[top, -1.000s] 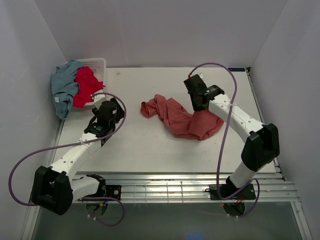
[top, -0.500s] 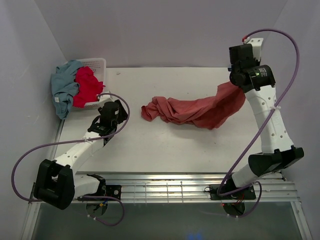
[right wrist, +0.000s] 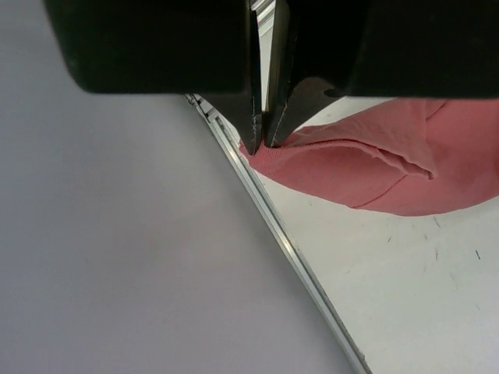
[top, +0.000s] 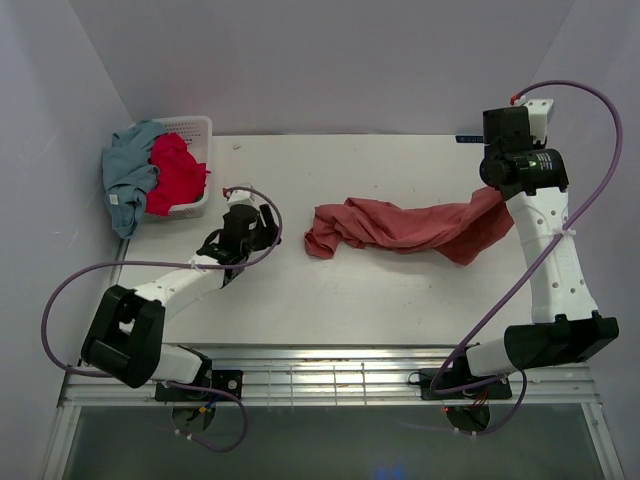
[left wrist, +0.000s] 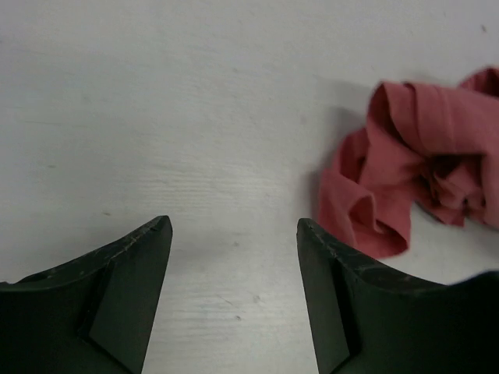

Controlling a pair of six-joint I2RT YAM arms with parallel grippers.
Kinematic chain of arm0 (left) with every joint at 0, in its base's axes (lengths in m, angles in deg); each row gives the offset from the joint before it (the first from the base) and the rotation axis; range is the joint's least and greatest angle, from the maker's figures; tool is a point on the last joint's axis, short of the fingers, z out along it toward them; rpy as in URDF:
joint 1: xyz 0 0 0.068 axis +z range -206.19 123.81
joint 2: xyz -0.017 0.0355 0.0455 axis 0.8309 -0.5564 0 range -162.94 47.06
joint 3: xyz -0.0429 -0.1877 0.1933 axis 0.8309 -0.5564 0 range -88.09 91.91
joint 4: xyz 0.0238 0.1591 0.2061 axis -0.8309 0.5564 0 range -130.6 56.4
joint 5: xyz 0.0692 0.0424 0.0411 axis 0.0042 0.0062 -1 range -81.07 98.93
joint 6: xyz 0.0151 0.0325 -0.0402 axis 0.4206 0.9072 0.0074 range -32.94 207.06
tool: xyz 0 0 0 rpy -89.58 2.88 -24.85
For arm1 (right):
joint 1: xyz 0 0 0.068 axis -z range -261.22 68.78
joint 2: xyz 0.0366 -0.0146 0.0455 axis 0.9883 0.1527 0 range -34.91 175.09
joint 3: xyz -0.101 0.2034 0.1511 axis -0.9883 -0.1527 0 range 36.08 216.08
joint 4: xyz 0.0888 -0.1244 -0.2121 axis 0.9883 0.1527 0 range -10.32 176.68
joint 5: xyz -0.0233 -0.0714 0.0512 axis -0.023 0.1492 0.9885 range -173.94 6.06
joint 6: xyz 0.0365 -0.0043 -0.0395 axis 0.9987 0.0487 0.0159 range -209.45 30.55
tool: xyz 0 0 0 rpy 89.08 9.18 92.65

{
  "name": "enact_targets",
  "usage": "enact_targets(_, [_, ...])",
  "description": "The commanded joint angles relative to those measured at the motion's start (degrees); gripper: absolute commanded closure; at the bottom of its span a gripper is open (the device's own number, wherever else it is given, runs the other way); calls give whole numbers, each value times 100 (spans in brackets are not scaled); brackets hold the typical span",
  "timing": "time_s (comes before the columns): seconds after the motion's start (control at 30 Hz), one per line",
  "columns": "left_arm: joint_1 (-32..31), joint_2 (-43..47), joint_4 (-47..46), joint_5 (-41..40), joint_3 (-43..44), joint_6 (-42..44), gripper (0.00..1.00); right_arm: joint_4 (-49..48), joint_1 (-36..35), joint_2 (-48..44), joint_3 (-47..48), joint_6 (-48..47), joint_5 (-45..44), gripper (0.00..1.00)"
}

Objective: Fold and stack the t-shirts
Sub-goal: Flatten the tshirt out

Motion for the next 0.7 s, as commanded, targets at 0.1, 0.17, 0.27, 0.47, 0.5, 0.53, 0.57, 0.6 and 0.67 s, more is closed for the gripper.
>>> enact_targets(0.1, [-982,-502,-916,738,266,436,20,-537,21,-198,-480,-50,222,92])
enact_targets(0.17, [-1105,-652,-1126,729,328,419,20,-564,21,-215,-542,-50,275,92])
enact_targets(0.27, [-1176,-881,-1504,659,407,410,19,-634,21,-259,-648,-76,328,92])
enact_targets(0.47, [-1194,-1564,-2304,887,660,392,20,-783,20,-347,-832,-103,504,92])
enact_targets(0.5, [-1202,-1706,-2340,983,758,384,21,-792,12,-356,-850,-111,539,92])
enact_targets(0.53, [-1202,-1855,-2401,1167,846,375,21,-792,12,-356,-894,-112,557,92])
enact_targets(0.57, [-1237,-2126,-2506,1212,1012,366,22,-819,20,-364,-912,-112,565,92])
enact_targets(0.6, [-1264,-2242,-2533,1230,1101,366,23,-828,12,-373,-938,-120,566,92])
enact_targets(0.67, [-1308,-2427,-2612,1274,1224,357,23,-845,21,-382,-973,-138,566,92])
